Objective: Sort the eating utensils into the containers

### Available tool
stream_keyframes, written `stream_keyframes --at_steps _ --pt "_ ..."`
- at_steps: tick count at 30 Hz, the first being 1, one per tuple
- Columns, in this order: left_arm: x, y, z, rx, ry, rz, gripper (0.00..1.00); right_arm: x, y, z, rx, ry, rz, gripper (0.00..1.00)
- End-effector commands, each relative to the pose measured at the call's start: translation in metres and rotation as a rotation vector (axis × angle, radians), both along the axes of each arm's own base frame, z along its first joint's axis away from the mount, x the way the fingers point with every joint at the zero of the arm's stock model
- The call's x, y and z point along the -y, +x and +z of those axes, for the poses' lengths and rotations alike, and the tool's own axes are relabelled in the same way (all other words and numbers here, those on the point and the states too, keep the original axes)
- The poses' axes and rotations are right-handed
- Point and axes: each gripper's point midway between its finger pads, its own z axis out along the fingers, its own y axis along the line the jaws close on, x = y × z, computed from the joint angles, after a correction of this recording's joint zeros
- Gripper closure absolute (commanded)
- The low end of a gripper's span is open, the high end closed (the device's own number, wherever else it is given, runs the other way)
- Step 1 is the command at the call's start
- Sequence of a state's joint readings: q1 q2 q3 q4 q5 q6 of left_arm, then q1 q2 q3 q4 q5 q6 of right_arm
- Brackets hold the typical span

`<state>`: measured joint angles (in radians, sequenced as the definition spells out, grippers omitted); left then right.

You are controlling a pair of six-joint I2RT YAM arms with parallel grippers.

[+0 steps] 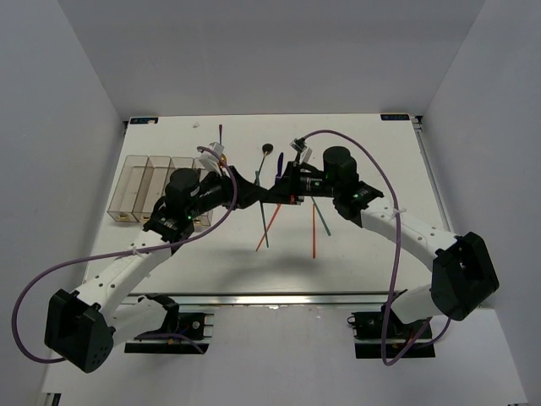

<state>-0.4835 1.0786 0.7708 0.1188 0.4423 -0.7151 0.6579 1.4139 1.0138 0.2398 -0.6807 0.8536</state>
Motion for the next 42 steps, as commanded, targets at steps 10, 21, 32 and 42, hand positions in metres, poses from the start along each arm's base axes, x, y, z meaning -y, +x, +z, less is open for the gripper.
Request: stream_keyframes --at_steps 10,21,32,42 --pt "-0.005 0.011 0.031 0.079 -0.02 0.056 0.37 -0.009 -0.004 0.022 0.074 0.043 0.029 1.0" --pt "-0.002 0.028 0.012 0.02 0.054 0.082 1.0 -0.018 -0.007 0.035 0.101 0.096 0.093 0.99" --pt "-0.194 0.123 -0.01 0.087 1.129 0.674 1.0 0.102 0.057 -0.037 0.143 -0.295 -0.365 0.11" --pt "-0.249 0.204 -0.067 0.044 1.198 0.622 1.0 0.129 0.041 -0.062 0.197 -0.4 -0.345 0.11"
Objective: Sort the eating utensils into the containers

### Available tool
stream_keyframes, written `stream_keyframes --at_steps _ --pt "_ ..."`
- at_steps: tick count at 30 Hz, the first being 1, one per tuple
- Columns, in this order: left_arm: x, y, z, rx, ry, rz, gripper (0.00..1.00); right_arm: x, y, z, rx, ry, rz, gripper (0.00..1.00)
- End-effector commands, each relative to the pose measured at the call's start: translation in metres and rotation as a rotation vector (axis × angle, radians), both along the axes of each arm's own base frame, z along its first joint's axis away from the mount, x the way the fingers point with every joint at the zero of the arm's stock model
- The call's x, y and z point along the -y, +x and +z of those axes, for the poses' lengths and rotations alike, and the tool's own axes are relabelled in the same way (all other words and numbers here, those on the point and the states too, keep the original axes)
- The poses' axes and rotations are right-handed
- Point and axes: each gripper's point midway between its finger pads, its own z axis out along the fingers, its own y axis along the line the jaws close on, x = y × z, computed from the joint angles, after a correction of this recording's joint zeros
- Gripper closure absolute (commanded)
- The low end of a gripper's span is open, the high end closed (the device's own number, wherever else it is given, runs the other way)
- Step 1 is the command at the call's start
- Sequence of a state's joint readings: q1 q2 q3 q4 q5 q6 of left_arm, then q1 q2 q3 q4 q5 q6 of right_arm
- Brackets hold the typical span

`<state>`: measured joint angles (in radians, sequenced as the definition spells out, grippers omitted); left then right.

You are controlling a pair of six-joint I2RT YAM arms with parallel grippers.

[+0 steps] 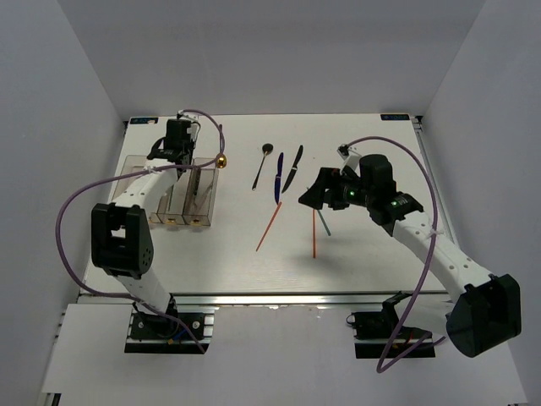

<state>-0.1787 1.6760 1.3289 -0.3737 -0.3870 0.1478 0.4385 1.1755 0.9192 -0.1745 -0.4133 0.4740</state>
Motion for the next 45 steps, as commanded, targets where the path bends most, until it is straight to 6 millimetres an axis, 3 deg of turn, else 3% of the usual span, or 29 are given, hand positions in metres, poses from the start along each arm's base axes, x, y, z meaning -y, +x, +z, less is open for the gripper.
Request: stream_keyframes --at_steps 1,5,6,9,14,15,17,19,20,23,24,25,27,28,29,35,42,44,45 --pt "-0.004 0.017 0.027 0.072 0.002 -0.062 1.0 0.009 -0.004 -0.013 0.025 -0.054 0.014 0.11" --pt "-0.01 0.015 0.004 0.078 0.034 -0.049 1.0 0.007 -0.004 -0.02 0.02 -0.046 0.029 0.11" --pt "-0.012 0.01 -0.009 0.056 0.04 -0.042 1.0 0.005 -0.002 -0.021 0.017 -0.041 0.027 0.11" --pt "-0.012 0.015 -0.013 0.056 0.024 -0.027 0.95 0.003 0.001 -0.024 0.005 -0.043 0.026 0.11" --pt "-0.019 0.015 -0.021 0.05 0.01 0.02 0.58 0.011 0.012 -0.041 -0.031 -0.113 -0.031 0.11" --pt "-0.019 0.014 -0.02 0.047 0.009 0.027 0.55 0.015 0.018 -0.043 -0.033 -0.145 -0.068 0.11" --pt "-0.024 0.008 -0.021 0.037 0.019 0.055 0.49 0.037 0.029 -0.067 -0.061 -0.313 -0.191 0.11" --pt "-0.025 0.002 -0.017 0.045 0.006 0.07 0.46 0.037 0.025 -0.058 -0.056 -0.35 -0.158 0.11" --pt "-0.026 -0.001 -0.015 0.045 0.004 0.077 0.43 0.053 0.038 -0.099 -0.131 -0.497 -0.212 0.11" --pt "-0.027 -0.011 0.001 0.071 -0.022 0.107 0.4 0.05 0.042 -0.123 -0.177 -0.592 -0.123 0.24" --pt "-0.028 -0.015 0.005 0.08 -0.043 0.129 0.39 0.049 0.041 -0.129 -0.188 -0.615 -0.1 0.34" --pt "-0.025 -0.019 0.019 0.108 -0.069 0.131 0.39 0.048 0.042 -0.133 -0.19 -0.638 -0.088 0.38" --pt "-0.017 -0.03 0.027 0.111 -0.134 0.116 0.36 0.055 0.044 -0.152 -0.21 -0.708 -0.089 0.5" --pt "-0.006 -0.036 0.045 0.154 -0.209 0.08 0.12 0.055 0.046 -0.156 -0.211 -0.719 -0.084 0.52" --pt "0.0 -0.046 0.042 0.146 -0.239 0.057 0.02 0.059 0.047 -0.164 -0.226 -0.75 -0.092 0.53" --pt "0.015 -0.087 0.069 0.276 -0.405 0.019 0.02 0.063 0.047 -0.18 -0.249 -0.784 -0.094 0.61" --pt "0.031 -0.111 0.076 0.298 -0.542 -0.002 0.02 0.073 0.032 -0.219 -0.334 -0.841 -0.083 0.71" --pt "0.037 -0.114 0.079 0.303 -0.573 -0.029 0.02 0.074 0.032 -0.223 -0.337 -0.843 -0.095 0.78" --pt "0.041 -0.116 0.083 0.313 -0.589 -0.051 0.02 0.077 0.031 -0.225 -0.341 -0.855 -0.105 0.88"
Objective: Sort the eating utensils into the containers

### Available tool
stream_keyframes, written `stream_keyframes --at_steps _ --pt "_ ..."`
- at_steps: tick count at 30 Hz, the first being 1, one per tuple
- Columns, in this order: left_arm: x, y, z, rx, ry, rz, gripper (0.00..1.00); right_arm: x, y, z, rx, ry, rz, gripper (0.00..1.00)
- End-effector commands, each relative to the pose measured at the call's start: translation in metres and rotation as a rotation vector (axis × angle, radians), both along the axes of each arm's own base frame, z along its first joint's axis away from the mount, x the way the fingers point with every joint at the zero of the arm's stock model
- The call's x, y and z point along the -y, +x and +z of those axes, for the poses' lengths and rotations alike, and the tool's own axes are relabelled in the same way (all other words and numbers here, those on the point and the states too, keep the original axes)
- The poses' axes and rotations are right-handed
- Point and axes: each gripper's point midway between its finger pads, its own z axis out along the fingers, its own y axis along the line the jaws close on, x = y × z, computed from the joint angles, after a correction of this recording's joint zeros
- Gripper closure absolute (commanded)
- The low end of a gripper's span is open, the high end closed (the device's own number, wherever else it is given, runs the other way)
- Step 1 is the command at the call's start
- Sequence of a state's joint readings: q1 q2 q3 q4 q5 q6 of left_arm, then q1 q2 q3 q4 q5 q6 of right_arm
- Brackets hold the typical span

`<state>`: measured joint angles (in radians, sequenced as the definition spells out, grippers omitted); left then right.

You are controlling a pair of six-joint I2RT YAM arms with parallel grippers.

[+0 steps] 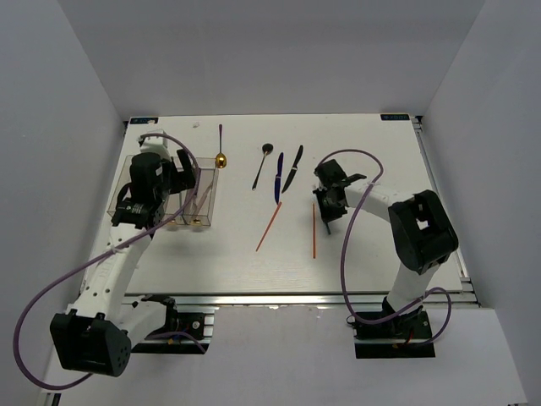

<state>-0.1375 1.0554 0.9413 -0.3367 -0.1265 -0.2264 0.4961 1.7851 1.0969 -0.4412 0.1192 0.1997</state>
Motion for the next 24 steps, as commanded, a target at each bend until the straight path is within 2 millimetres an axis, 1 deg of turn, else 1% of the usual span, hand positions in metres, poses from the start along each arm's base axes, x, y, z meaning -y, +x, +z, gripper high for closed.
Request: stream_keyframes --at_steps 1,2,3,4,5,6,7,8,9,10,11,12,13,14,15,16,19,21,22,24 --pt "0.021 -0.008 0.017 0.048 -0.099 -0.085 0.02 0.016 -0.011 -0.023 -0.038 -0.075 -0.042 1.0" --pt "0.037 -0.011 0.02 0.047 -0.152 -0.16 0.02 0.02 -0.011 -0.02 -0.033 -0.094 -0.063 1.0" --pt "0.048 -0.013 0.022 0.051 -0.195 -0.207 0.02 0.026 -0.012 -0.017 -0.023 -0.113 -0.088 1.0" --pt "0.06 -0.012 0.032 0.089 -0.246 -0.265 0.02 0.031 -0.008 -0.003 0.021 -0.122 -0.133 1.0" --pt "0.073 -0.015 0.025 0.067 -0.363 -0.282 0.02 0.037 -0.009 0.004 0.036 -0.129 -0.164 1.0" --pt "0.095 -0.014 0.044 0.143 -0.456 -0.383 0.02 0.042 -0.003 0.018 0.079 -0.145 -0.205 1.0" --pt "0.108 -0.014 0.05 0.176 -0.524 -0.433 0.02 0.038 -0.001 0.038 0.118 -0.103 -0.244 1.0" --pt "0.122 -0.02 0.035 0.132 -0.644 -0.452 0.02 0.029 0.0 0.051 0.145 -0.057 -0.236 1.0" --pt "0.148 -0.024 0.043 0.17 -0.689 -0.549 0.02 -0.004 -0.006 0.074 0.163 0.089 -0.16 1.0" --pt "0.16 -0.025 0.038 0.148 -0.712 -0.569 0.02 -0.026 -0.011 0.087 0.168 0.193 -0.097 1.0" --pt "0.172 -0.025 0.04 0.137 -0.728 -0.591 0.02 -0.052 -0.021 0.102 0.153 0.335 -0.03 1.0" --pt "0.192 -0.032 0.042 0.124 -0.744 -0.647 0.02 -0.086 -0.018 0.131 0.203 0.537 0.056 1.0" --pt "0.202 -0.032 0.051 0.155 -0.763 -0.689 0.02 -0.115 -0.057 0.153 0.106 0.769 0.207 1.0" --pt "0.211 -0.032 0.046 0.121 -0.817 -0.705 0.02 -0.129 -0.069 0.173 0.057 0.904 0.212 1.0" --pt "0.218 -0.036 0.052 0.131 -0.851 -0.741 0.02 -0.143 -0.073 0.196 0.089 0.999 0.28 1.0" --pt "0.22 -0.038 0.063 0.161 -0.898 -0.766 0.02 -0.148 -0.083 0.205 0.058 1.039 0.316 1.0" --pt "0.22 -0.04 0.07 0.194 -0.917 -0.777 0.02 -0.156 -0.093 0.226 0.069 1.102 0.356 1.0" --pt "0.22 -0.044 0.071 0.193 -0.941 -0.79 0.02 -0.16 -0.1 0.235 0.054 1.14 0.374 1.0" --pt "0.22 -0.047 0.077 0.222 -0.952 -0.81 0.02 -0.161 -0.101 0.239 0.059 1.151 0.386 1.0" --pt "0.223 -0.049 0.073 0.202 -0.959 -0.823 0.02 -0.164 -0.105 0.248 0.073 1.168 0.406 1.0"
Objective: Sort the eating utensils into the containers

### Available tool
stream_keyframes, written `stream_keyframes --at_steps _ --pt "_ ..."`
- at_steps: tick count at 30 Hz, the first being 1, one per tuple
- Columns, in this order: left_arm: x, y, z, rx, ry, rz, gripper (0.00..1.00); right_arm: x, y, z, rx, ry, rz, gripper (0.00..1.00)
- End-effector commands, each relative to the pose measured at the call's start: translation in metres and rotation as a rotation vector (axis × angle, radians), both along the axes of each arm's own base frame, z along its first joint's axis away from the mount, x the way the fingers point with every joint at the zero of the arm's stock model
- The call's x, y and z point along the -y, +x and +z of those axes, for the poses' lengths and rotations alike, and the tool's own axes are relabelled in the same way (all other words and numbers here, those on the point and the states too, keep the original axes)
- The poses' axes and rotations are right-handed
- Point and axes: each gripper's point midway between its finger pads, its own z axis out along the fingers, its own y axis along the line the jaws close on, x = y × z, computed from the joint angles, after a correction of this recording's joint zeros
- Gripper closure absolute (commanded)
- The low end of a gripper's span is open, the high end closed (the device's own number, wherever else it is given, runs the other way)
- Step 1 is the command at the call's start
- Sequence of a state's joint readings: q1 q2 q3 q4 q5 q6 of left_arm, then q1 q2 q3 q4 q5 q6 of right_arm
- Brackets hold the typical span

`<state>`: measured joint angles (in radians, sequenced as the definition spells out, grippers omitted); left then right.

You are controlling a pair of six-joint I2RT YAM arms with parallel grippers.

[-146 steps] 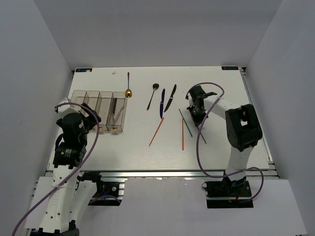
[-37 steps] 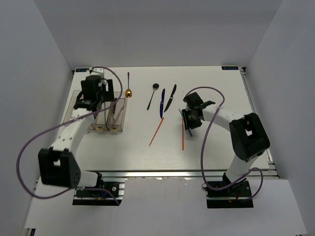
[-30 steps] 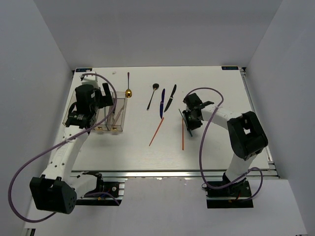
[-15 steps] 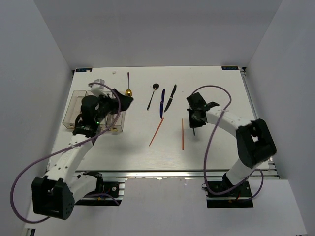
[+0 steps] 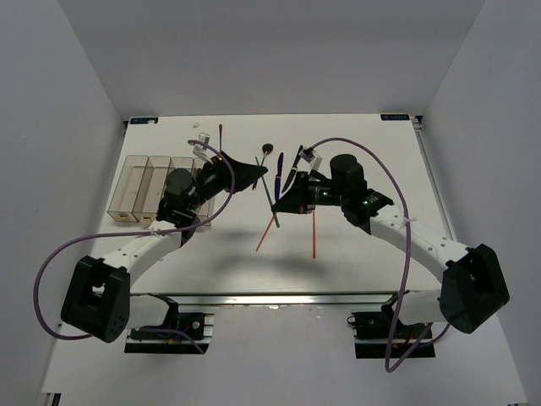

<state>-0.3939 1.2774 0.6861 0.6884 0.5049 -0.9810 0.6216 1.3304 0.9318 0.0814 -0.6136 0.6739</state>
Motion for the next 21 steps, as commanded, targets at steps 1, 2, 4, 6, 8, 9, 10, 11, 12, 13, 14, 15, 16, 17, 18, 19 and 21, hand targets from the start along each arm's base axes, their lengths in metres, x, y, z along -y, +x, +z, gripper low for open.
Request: stream_keyframes --at_steps 1,2,4,6,8,9,10,11,12,13,14,15,16,17,18,19,21 --pt "0.002 -0.014 0.018 0.046 -0.057 -0.054 0.03 -0.009 -0.019 0.039 0.044 0.134 0.091 1.0" --pt "0.001 -0.012 0.012 0.044 -0.038 -0.044 0.04 -0.01 -0.02 0.041 0.048 0.137 0.092 1.0" --pt "0.0 -0.014 0.006 0.032 -0.039 -0.042 0.07 -0.013 -0.024 0.045 0.054 0.143 0.108 1.0" --pt "0.0 -0.013 0.002 0.025 -0.039 -0.037 0.21 -0.018 -0.027 0.046 0.052 0.145 0.128 1.0" --pt "0.001 -0.013 0.005 0.02 -0.053 -0.046 0.51 -0.023 -0.03 0.045 0.048 0.142 0.141 1.0" --pt "0.003 -0.014 0.006 0.025 -0.058 -0.061 0.62 -0.027 -0.031 0.041 0.04 0.135 0.154 1.0" --pt "0.005 -0.011 0.011 0.029 -0.061 -0.069 0.77 -0.029 -0.031 0.041 0.036 0.136 0.156 1.0" --pt "0.007 -0.01 0.014 0.034 -0.056 -0.077 0.95 -0.03 -0.029 0.04 0.039 0.135 0.15 0.9" --pt "0.01 -0.01 0.007 0.002 -0.02 -0.101 1.0 -0.031 -0.023 0.036 0.035 0.125 0.117 0.7" --pt "0.01 -0.004 -0.004 0.054 0.086 -0.093 1.0 -0.029 -0.019 0.031 0.031 0.112 0.087 0.45" --pt "0.008 0.011 0.02 0.136 0.175 -0.057 1.0 -0.023 -0.007 0.031 0.067 0.086 0.037 0.11" --pt "-0.023 0.032 -0.042 -0.091 0.445 0.114 1.0 -0.007 0.011 0.008 0.035 -0.04 -0.107 0.1" --pt "-0.05 0.048 -0.06 -0.051 0.693 0.197 1.0 0.006 0.022 0.0 0.044 -0.113 -0.189 0.11" --pt "-0.073 0.068 -0.038 -0.023 0.804 0.318 1.0 0.021 0.03 -0.01 0.054 -0.182 -0.267 0.11" --pt "-0.109 0.065 -0.063 -0.12 1.012 0.397 1.0 0.043 0.038 -0.014 0.095 -0.248 -0.359 0.11" --pt "-0.158 0.076 -0.063 -0.119 1.256 0.56 1.0 0.052 0.039 -0.017 0.107 -0.266 -0.385 0.11" --pt "-0.196 0.087 -0.073 -0.15 1.506 0.602 1.0 0.065 0.034 -0.026 0.122 -0.288 -0.392 0.11"
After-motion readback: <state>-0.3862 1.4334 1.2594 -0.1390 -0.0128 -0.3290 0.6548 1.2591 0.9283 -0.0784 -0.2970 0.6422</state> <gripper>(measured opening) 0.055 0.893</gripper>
